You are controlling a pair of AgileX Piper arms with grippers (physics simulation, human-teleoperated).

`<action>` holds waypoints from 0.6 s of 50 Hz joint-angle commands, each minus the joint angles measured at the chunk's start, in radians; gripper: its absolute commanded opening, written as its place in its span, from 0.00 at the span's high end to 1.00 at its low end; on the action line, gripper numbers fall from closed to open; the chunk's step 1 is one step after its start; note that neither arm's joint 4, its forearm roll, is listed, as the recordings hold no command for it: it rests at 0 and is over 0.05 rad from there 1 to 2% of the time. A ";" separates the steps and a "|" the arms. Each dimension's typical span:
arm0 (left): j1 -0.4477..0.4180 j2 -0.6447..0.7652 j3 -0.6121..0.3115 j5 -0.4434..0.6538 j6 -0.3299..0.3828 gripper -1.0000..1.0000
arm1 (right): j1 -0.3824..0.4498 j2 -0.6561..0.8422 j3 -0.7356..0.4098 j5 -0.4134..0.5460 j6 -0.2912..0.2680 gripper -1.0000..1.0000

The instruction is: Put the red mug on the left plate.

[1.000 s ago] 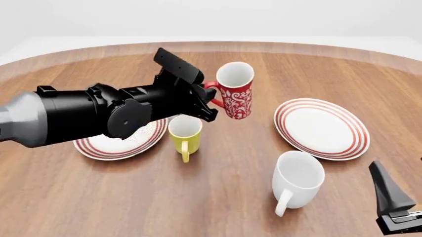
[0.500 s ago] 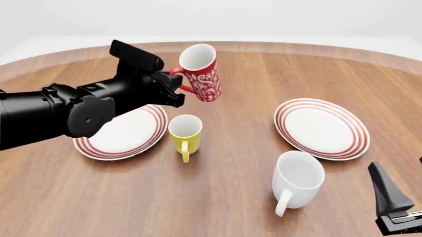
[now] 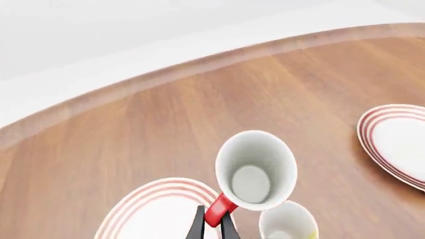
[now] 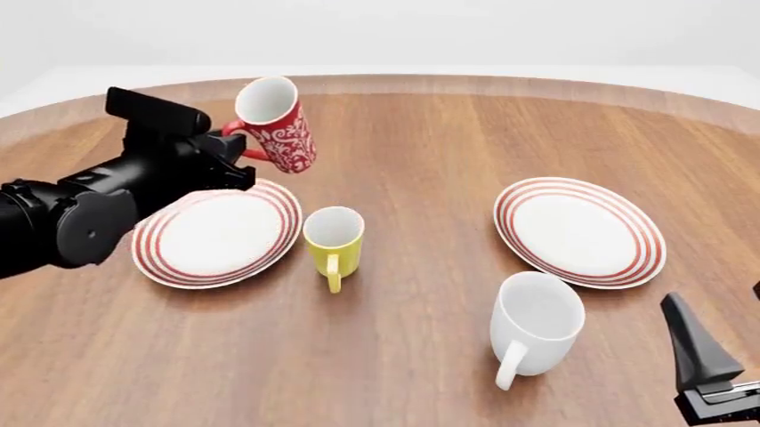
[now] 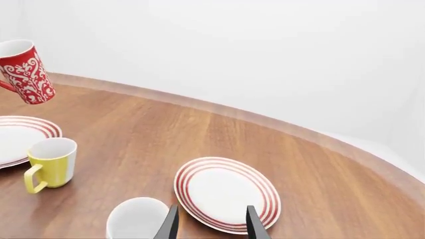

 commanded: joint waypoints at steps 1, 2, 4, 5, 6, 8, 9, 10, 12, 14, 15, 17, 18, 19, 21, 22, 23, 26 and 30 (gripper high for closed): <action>0.124 -0.043 0.073 -0.059 0.018 1.00 | 0.003 0.000 0.001 0.003 -0.003 0.00; 0.129 -0.044 0.079 -0.062 0.014 1.00 | 0.003 0.000 0.001 0.004 -0.003 0.00; 0.149 -0.050 0.095 -0.077 0.020 1.00 | 0.002 0.000 0.001 0.002 -0.003 0.00; 0.158 -0.053 0.098 -0.079 0.009 1.00 | 0.002 0.000 0.001 0.002 -0.004 0.00; 0.158 -0.053 0.098 -0.079 0.009 1.00 | 0.002 0.000 0.001 0.002 -0.004 0.00; 0.163 -0.063 0.119 -0.087 0.007 1.00 | 0.002 0.000 0.001 0.003 -0.004 0.00; 0.164 -0.062 0.120 -0.088 0.004 1.00 | 0.002 0.000 0.001 0.003 -0.004 0.00; 0.171 -0.060 0.129 -0.097 0.009 1.00 | 0.003 0.000 0.001 0.004 -0.004 0.00; 0.179 -0.056 0.131 -0.101 0.003 1.00 | 0.002 0.000 0.001 0.003 -0.005 0.00; 0.183 -0.049 0.139 -0.110 0.003 1.00 | 0.002 0.000 0.001 0.004 -0.005 0.00; 0.184 -0.046 0.143 -0.116 0.004 1.00 | 0.001 0.000 0.001 0.004 -0.005 0.00; 0.186 -0.036 0.146 -0.123 0.001 1.00 | 0.002 0.000 0.001 0.004 -0.005 0.00; 0.194 -0.018 0.146 -0.135 -0.006 1.00 | 0.001 0.000 0.002 0.006 -0.006 0.00; 0.194 -0.017 0.146 -0.136 -0.006 1.00 | 0.001 0.000 0.002 0.006 -0.006 0.00; 0.208 0.012 0.158 -0.163 -0.005 1.00 | -0.001 0.000 0.001 0.006 -0.006 0.00; 0.207 0.022 0.158 -0.163 -0.016 1.00 | -0.001 0.000 0.002 0.005 -0.006 0.00; 0.201 0.022 0.166 -0.173 0.000 1.00 | -0.002 0.000 0.002 0.006 -0.006 0.00; 0.203 0.036 0.170 -0.184 -0.001 1.00 | -0.003 0.000 0.002 0.008 -0.006 0.00; 0.223 0.059 0.162 -0.196 0.015 1.00 | -0.002 0.000 0.002 0.008 -0.007 0.00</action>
